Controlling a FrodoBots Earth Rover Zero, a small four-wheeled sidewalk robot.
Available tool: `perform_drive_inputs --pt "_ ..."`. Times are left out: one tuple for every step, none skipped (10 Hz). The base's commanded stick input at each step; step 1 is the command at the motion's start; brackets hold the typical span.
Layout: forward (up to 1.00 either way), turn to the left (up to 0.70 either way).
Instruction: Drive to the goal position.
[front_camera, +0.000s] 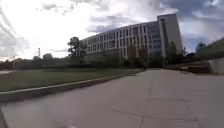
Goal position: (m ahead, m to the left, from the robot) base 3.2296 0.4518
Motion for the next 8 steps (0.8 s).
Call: perform_drive_inputs --pt "0.70 0.00" --pt "0.70 0.00" --pt "0.70 0.00" --pt "0.70 0.00" --pt "0.70 0.00" --pt "0.70 0.00" --pt "0.70 0.00" --pt "0.70 0.00"
